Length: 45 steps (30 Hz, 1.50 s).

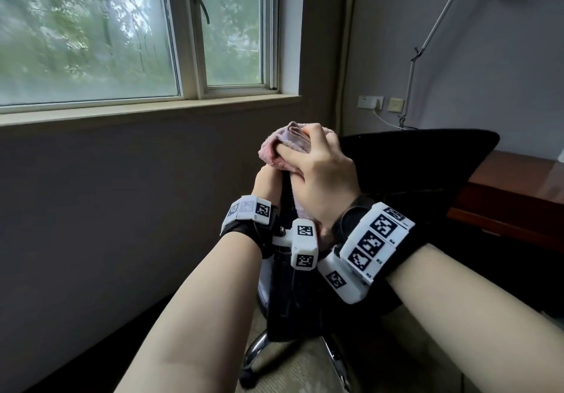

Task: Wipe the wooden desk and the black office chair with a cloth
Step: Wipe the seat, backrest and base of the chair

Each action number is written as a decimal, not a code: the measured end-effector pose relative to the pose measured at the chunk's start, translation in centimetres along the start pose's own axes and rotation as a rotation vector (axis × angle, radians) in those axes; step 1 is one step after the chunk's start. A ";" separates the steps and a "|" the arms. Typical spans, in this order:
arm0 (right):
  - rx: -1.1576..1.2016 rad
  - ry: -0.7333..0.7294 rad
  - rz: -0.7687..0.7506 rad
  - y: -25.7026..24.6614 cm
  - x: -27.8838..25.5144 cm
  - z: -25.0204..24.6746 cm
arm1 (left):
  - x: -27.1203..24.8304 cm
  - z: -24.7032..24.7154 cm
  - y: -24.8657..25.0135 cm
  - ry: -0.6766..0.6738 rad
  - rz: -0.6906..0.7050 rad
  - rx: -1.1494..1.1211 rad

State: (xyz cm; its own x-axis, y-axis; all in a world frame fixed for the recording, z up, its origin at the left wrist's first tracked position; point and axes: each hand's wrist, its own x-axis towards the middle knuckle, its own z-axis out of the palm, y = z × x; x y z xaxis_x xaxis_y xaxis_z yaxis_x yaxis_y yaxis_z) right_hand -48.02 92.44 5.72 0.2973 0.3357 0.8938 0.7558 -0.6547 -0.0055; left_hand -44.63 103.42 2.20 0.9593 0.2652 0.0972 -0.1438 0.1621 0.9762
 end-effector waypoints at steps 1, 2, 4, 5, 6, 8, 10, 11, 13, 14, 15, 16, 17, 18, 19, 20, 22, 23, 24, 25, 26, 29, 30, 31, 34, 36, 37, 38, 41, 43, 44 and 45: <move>-0.004 -0.034 -0.004 0.0 0.3 -0.1 | 0.3 0.0 0.0 -0.022 0.006 -0.020; -0.009 -0.049 0.009 0.1 0.4 -0.3 | 0.2 0.1 0.3 -0.020 0.021 -0.011; -0.023 -0.044 0.060 1.1 0.4 -1.1 | 0.4 0.2 0.4 -0.067 0.036 -0.152; -0.031 -0.036 0.095 1.8 0.4 -1.6 | 0.9 0.1 0.1 -0.097 0.022 -0.234; -0.035 -0.030 0.135 2.6 0.3 -2.1 | 1.4 -0.1 -0.3 -0.132 0.006 -0.256; -0.030 -0.006 0.214 4.6 0.1 -3.1 | 2.1 -0.4 -0.6 -0.142 -0.014 -0.232; -0.037 0.033 0.284 6.9 -0.1 -3.9 | 2.2 -0.5 -0.6 -0.095 -0.020 -0.184; -0.040 0.055 0.327 8.0 -0.2 -4.4 | 2.0 -0.4 -0.3 -0.077 -0.015 -0.180; -0.045 0.099 0.437 9.8 -0.3 -5.3 | 2.0 -0.4 -0.3 -0.051 -0.003 -0.166; -0.048 0.100 0.485 10.4 -0.3 -5.6 | 1.8 -0.4 -0.1 -0.036 0.007 -0.146; -0.051 0.083 0.514 10.7 -0.3 -5.8 | 1.7 -0.3 0.2 -0.019 0.022 -0.111; -0.055 0.058 0.521 10.7 -0.3 -5.9 | 1.6 0.0 0.7 0.026 0.050 -0.062; -0.053 0.031 0.515 10.7 -0.2 -5.9 | 1.4 0.4 1.3 0.089 0.080 -0.009; -0.043 0.009 0.509 10.5 0.0 -5.8 | 1.2 1.1 1.9 0.155 0.123 0.040; -0.028 -0.011 0.511 10.4 0.2 -5.8 | 1.0 1.7 2.5 0.228 0.192 0.111; -0.016 -0.033 0.519 10.3 0.4 -5.8 | 0.8 2.5 3.1 0.290 0.295 0.195; -0.018 -0.076 0.536 10.1 0.9 -5.8 | 0.1 4.0 4.2 0.330 0.509 0.367; -0.026 -0.094 0.535 9.9 1.1 -5.9 | -0.1 4.8 4.8 0.321 0.588 0.459; -0.034 -0.110 0.527 9.6 1.3 -5.9 | -0.2 5.7 5.5 0.303 0.653 0.560; -0.040 -0.126 0.515 9.2 1.5 -5.8 | -0.5 6.6 6.1 0.281 0.703 0.673; -0.043 -0.142 0.503 8.8 1.7 -5.7 | -0.7 7.4 6.5 0.258 0.744 0.776; -0.054 -0.180 0.462 7.6 2.0 -5.3 | -0.7 7.9 5.8 0.217 0.739 0.863; -0.055 -0.189 0.447 7.2 2.0 -5.1 | -0.7 7.3 5.3 0.228 0.731 0.834; -0.052 -0.201 0.439 6.8 2.1 -4.9 | -0.7 6.7 4.9 0.242 0.736 0.791; -0.063 -0.253 0.438 5.8 2.5 -4.6 | -0.5 5.1 4.7 0.286 0.769 0.708; -0.080 -0.280 0.447 5.6 2.8 -4.6 | 0.1 4.4 4.7 0.301 0.746 0.682; -0.084 -0.283 0.456 5.6 2.9 -4.8 | 0.4 4.1 4.7 0.298 0.729 0.672; -0.089 -0.278 0.469 5.7 3.0 -5.0 | 0.5 3.8 4.7 0.295 0.724 0.670; -0.127 -0.249 0.524 7.0 2.8 -5.9 | 1.0 3.2 4.8 0.295 0.724 0.684; -0.151 -0.217 0.579 8.6 2.3 -6.7 | 1.0 3.1 4.7 0.296 0.718 0.701; -0.158 -0.198 0.615 9.5 2.0 -7.2 | 1.0 3.2 4.7 0.301 0.723 0.708; -0.162 -0.182 0.651 10.3 1.7 -7.6 | 0.9 3.3 4.7 0.308 0.732 0.710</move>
State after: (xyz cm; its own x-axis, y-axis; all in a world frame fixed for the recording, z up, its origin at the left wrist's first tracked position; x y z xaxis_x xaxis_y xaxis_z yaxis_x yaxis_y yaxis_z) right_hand -44.13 81.13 10.62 0.7641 -0.0605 0.6422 0.2987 -0.8493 -0.4354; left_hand -43.67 101.31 7.49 0.5792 0.3188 0.7503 -0.3902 -0.6996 0.5985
